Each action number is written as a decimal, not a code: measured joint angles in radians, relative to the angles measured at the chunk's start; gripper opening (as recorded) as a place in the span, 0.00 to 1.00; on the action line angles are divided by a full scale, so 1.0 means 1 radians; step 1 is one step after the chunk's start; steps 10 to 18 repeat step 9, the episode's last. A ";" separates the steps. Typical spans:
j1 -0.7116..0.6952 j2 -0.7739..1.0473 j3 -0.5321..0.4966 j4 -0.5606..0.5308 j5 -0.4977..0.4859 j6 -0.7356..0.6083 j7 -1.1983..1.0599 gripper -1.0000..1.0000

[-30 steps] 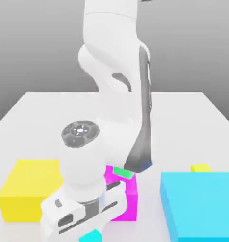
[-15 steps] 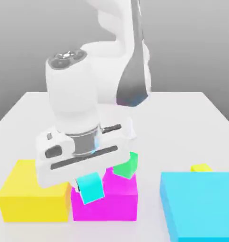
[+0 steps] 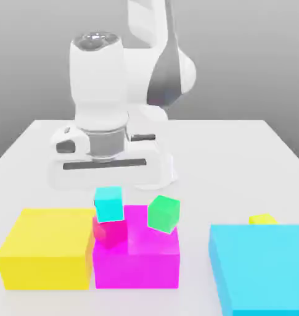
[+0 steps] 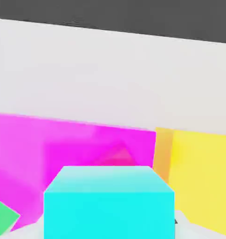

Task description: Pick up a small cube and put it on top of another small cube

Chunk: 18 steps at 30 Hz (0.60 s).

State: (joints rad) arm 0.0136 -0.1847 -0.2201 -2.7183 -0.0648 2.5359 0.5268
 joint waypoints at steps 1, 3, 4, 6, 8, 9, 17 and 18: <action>0.000 0.000 0.000 0.000 0.000 0.000 0.000 1.00; 0.000 0.000 0.000 0.000 0.000 0.000 0.000 1.00; 0.000 0.012 -0.001 -0.004 0.000 0.017 0.000 1.00; -0.002 -0.019 0.002 0.006 -0.007 -0.024 0.006 1.00; -0.007 -0.077 0.009 0.025 -0.016 -0.100 0.013 1.00; -0.009 -0.108 0.012 0.035 -0.021 -0.141 0.018 1.00; -0.009 -0.108 0.012 0.035 -0.021 -0.141 0.018 1.00; -0.009 -0.108 0.012 0.035 -0.021 -0.141 0.018 1.00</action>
